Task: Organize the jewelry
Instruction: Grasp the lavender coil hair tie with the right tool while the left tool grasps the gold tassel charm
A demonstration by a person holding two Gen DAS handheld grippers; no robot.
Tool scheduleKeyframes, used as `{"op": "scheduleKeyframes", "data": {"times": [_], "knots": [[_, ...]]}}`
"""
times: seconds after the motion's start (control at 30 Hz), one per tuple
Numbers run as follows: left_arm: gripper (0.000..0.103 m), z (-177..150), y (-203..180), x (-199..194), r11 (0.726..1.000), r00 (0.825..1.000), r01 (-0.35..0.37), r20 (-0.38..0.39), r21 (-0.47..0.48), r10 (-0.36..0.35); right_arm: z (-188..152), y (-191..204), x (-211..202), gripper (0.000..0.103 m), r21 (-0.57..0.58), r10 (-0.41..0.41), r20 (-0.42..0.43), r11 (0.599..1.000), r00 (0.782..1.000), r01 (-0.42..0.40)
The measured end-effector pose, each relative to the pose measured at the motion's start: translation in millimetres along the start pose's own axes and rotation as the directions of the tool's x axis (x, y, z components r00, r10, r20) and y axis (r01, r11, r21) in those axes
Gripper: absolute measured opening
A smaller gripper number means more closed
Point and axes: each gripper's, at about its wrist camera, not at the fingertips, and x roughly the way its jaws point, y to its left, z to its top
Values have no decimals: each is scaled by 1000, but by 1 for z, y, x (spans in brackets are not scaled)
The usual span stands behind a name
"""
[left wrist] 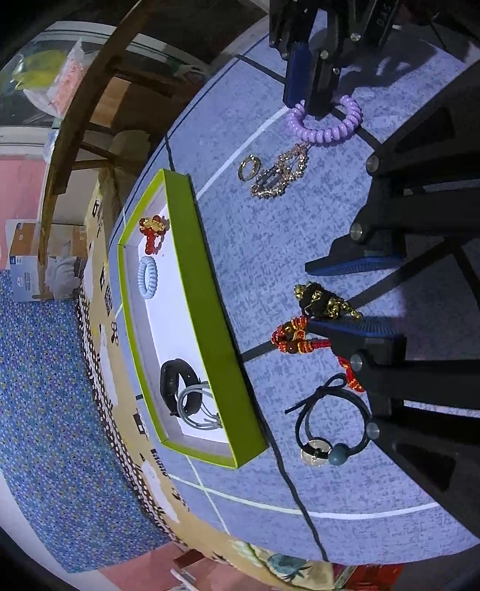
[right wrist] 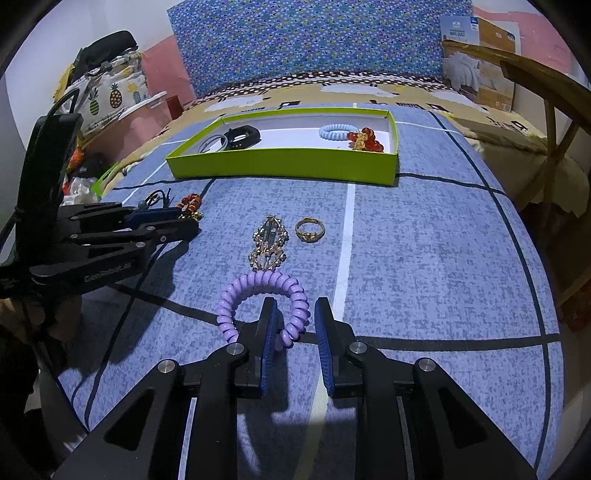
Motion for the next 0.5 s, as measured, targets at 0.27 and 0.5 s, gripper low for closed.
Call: {"op": "scheduleKeyframes", "data": {"times": [0.27,0.5], "knots": [[17,-6,1,-11,1000,1000,10,27,-14,-10,-5,-3,-7,10,19,-4,14,1000,1000,4],[17,-19,6,-37,995,995,52,85,-83,-45,-7,-8,-16,9,44,-4,43,999,999,2]]}}
